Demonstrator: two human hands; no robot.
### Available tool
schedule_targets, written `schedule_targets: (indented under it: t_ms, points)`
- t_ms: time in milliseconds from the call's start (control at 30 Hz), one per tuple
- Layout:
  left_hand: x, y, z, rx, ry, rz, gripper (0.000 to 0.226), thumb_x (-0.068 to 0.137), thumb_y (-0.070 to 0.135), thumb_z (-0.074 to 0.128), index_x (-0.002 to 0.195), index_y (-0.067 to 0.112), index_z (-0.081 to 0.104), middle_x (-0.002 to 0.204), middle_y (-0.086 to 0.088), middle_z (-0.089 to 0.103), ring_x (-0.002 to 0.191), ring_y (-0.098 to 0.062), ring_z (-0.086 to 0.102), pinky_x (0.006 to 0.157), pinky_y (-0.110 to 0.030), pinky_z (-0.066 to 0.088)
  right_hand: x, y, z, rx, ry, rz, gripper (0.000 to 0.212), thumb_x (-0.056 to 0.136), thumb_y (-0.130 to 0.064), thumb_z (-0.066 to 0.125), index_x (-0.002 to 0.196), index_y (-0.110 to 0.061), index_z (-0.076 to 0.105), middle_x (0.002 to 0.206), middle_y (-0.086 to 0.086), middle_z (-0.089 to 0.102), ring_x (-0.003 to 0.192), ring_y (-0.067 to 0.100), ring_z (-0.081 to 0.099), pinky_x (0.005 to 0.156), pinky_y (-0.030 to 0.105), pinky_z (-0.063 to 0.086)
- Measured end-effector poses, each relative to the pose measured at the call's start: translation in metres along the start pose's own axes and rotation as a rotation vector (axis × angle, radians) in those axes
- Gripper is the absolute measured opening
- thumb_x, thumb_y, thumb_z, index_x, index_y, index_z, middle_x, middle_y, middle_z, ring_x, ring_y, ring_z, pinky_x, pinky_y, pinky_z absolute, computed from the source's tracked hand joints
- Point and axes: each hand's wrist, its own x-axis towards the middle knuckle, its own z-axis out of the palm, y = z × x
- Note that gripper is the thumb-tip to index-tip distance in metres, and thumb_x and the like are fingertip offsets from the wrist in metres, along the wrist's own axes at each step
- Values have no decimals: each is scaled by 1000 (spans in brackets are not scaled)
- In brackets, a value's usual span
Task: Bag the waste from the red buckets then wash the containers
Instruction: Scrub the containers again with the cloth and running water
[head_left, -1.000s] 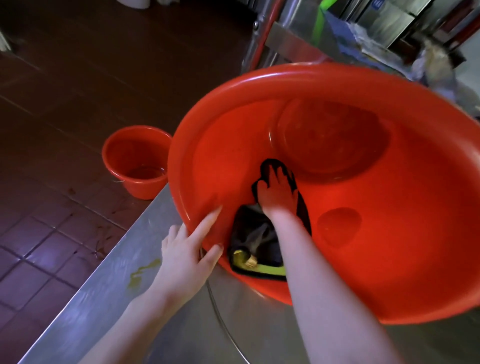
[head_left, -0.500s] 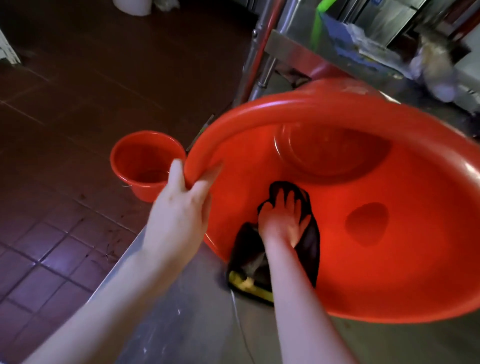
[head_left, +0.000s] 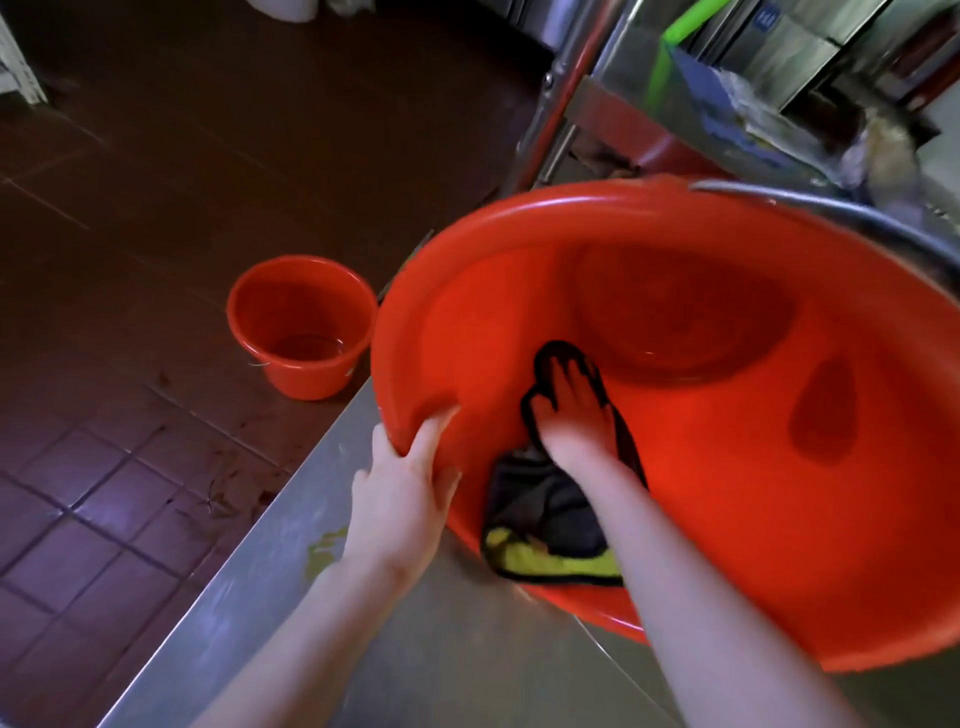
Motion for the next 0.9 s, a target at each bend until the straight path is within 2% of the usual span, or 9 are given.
schedule_targets:
  t_ms: [100,200,300,433,567,667,733,833,900]
  points:
    - [-1,5,-4,-13,-4,9,62,93,28,54,139,56,22,133,-2,33,97,-37,56,90,-40,44,20,12,-7,0,-59,16,60,102,-37,30,155,-27,5,163,-3,-3,149,14,0,120,43,9]
    - [0,15,-9,4,-6,-41,63,90,25,53,136,57,24,126,-4,35,89,-40,57,87,-44,48,-16,-1,-2,37,-37,-58,62,100,-27,34,155,-25,5,163,-2,-5,149,14,-1,118,49,10]
    - [3,30,-19,23,7,-64,60,88,26,51,132,57,26,112,-1,33,84,-41,57,82,-44,49,-80,-23,2,53,37,-332,68,93,-29,30,153,-27,-2,162,1,-8,149,16,-4,120,44,10]
    - [15,46,-38,-57,0,-70,46,88,28,43,123,56,33,112,0,38,91,-35,57,82,-44,51,-117,-36,-10,228,58,-591,73,87,-35,31,150,-36,-5,162,-4,-6,149,11,-4,119,25,1]
    - [10,51,-53,26,-48,-12,50,92,16,44,133,44,39,123,-8,44,101,-35,56,85,-41,48,-59,-36,-15,333,95,-423,65,96,-20,43,153,-14,13,162,9,4,150,20,2,115,14,-9]
    - [-1,61,-60,64,-53,18,50,93,16,43,135,43,38,123,-7,46,97,-32,57,79,-35,46,2,-28,-20,475,3,-109,57,102,-22,35,154,-15,12,162,8,4,149,19,5,121,35,6]
    - [-5,68,-67,106,-32,33,47,92,20,41,131,48,36,116,-4,46,85,-29,55,73,-31,41,22,-27,-26,589,-65,3,55,103,-23,31,154,-16,14,162,6,7,149,18,7,120,43,11]
    - [-1,77,-87,155,46,61,42,89,26,39,125,48,38,104,-3,46,76,-29,51,69,-32,38,1,-51,-33,746,-57,-15,57,99,-20,33,153,-16,16,162,5,13,148,20,13,121,42,11]
    - [6,81,-98,165,39,66,39,89,27,38,123,46,40,99,-6,49,77,-30,51,70,-33,38,-28,-77,-40,820,1,-167,69,87,-25,31,154,-16,13,162,4,8,148,16,8,120,30,4]
